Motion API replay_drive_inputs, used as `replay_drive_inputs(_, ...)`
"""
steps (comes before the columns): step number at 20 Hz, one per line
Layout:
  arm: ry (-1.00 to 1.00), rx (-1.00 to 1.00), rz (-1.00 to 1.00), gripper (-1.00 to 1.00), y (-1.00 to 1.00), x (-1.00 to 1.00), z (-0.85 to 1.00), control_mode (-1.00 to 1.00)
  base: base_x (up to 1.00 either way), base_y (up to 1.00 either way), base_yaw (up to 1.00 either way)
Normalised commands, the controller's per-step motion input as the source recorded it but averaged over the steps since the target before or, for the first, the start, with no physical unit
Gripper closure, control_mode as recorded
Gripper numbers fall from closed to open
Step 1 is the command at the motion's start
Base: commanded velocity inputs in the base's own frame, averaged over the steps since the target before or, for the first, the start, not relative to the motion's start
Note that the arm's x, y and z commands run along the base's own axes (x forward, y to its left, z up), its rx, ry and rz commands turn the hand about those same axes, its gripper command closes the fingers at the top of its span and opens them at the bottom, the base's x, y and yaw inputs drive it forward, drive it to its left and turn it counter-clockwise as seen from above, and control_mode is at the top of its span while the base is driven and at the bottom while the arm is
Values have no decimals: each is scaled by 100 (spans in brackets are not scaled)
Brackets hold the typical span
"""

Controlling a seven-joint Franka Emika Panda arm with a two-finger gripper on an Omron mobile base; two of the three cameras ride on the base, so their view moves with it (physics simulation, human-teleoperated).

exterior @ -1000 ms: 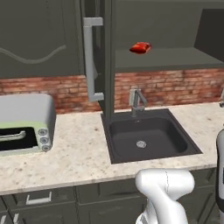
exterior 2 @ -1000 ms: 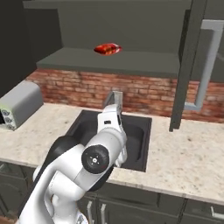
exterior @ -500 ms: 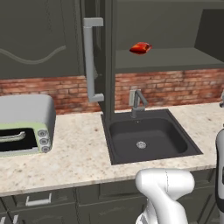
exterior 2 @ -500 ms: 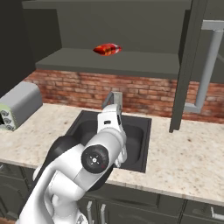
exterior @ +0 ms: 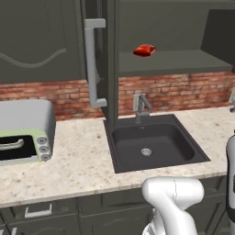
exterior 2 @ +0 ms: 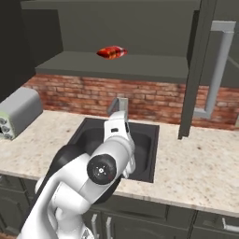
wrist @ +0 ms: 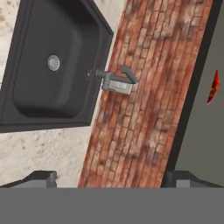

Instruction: Pick the avocado and bread from the counter and place them on the plate. Then pick the jam from the cabinet and place it next to the plate. Lastly close the cabinet door.

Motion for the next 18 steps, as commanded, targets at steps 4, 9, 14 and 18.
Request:
replay_drive_inputs(4, 0, 0, 0, -100, 0, 0, 0, 100, 2, -12, -26)
replay_drive_inputs(9, 0, 0, 0, -100, 0, 0, 0, 100, 6, 0, -28)
replay_drive_inputs(14, 0, 0, 0, -100, 0, 0, 0, 100, 7, 0, -6)
replay_drive_inputs(18, 0, 0, 0, -100, 0, 0, 0, -100, 0, 0, 0)
